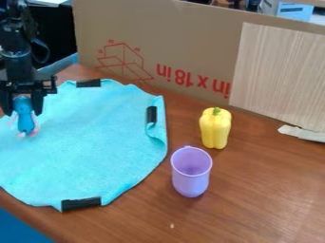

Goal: Move the blue figure from left to right and put it on table

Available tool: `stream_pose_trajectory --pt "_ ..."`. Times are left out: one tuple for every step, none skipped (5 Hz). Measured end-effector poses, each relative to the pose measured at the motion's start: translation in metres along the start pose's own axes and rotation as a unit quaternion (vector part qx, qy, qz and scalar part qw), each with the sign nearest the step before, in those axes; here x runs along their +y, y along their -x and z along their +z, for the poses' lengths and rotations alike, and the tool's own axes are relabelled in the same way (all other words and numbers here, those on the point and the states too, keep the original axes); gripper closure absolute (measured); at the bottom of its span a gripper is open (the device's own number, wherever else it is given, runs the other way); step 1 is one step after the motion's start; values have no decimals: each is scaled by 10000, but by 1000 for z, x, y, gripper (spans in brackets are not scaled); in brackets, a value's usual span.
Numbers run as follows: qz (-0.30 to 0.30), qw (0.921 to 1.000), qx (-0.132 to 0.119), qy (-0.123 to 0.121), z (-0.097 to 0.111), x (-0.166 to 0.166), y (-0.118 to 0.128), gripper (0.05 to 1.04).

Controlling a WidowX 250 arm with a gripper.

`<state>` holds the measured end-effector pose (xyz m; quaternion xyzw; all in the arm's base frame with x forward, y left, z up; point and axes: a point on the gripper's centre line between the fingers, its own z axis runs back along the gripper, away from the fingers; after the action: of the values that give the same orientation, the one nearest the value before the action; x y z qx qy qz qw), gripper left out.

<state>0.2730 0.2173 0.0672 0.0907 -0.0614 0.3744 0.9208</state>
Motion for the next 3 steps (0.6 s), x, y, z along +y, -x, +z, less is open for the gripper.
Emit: stream_pose_trajectory --pt "-586 9978 -102 281 6 -22 16 447" --pt "-1350 9870 192 848 19 -66 45 447" --pt "-1892 9729 437 1252 43 -104 75 447"
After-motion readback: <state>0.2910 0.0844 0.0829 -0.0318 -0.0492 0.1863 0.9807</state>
